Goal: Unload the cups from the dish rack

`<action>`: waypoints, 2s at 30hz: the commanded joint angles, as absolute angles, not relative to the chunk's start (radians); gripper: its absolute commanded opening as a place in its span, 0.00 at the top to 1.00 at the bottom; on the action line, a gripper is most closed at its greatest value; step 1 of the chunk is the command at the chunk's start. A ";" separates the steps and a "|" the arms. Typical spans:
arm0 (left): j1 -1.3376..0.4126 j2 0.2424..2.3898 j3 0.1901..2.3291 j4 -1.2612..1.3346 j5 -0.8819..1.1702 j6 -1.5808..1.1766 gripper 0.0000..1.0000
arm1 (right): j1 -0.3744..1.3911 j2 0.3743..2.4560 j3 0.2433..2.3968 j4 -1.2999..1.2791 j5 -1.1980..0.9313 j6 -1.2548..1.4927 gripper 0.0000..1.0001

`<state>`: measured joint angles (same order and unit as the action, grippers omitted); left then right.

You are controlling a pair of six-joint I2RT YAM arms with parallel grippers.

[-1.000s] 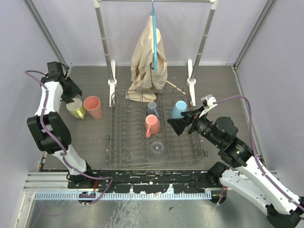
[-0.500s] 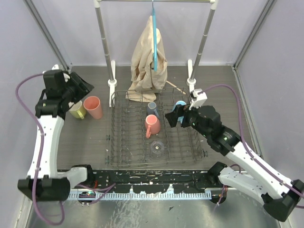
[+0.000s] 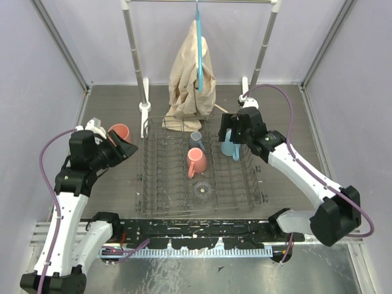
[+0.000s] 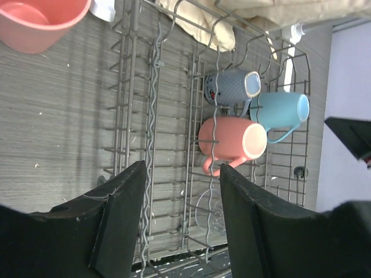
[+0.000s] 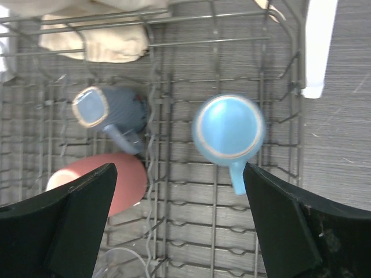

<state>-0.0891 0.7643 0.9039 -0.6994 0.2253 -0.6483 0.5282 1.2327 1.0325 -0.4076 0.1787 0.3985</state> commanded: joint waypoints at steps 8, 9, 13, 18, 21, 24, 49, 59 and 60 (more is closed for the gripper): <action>-0.097 0.673 0.806 -0.638 0.352 -0.608 0.38 | 0.474 1.459 1.201 -0.472 0.156 0.371 0.06; -0.097 0.673 0.806 -0.637 0.362 -0.608 0.38 | 0.472 1.472 1.211 -0.480 0.167 0.371 0.06; -0.097 0.652 0.800 -0.638 0.366 -0.605 0.37 | 0.466 1.500 1.237 -0.498 0.193 0.357 0.06; -0.097 0.633 0.791 -0.638 0.370 -0.598 0.36 | 0.461 1.505 1.238 -0.518 0.254 0.337 0.06; -0.097 0.635 0.783 -0.630 0.375 -0.601 0.36 | 0.453 1.499 1.224 -0.512 0.255 0.327 0.06; -0.097 0.641 0.778 -0.621 0.384 -0.607 0.36 | 0.424 1.514 1.216 -0.503 0.237 0.315 0.06; -0.097 0.651 0.755 -0.605 0.401 -0.617 0.36 | 0.367 1.645 1.186 -0.442 0.060 0.296 0.07; -0.097 0.652 0.758 -0.609 0.400 -0.614 0.36 | 0.367 1.665 1.198 -0.442 0.066 0.296 0.27; -0.098 0.653 0.758 -0.609 0.399 -0.614 0.36 | 0.368 1.662 1.197 -0.442 0.066 0.297 0.33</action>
<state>-0.0944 0.6525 0.7628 -0.6395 0.3771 -0.6147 0.3645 1.6825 1.1694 -0.4706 0.0662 0.3077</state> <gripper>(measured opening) 0.644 0.802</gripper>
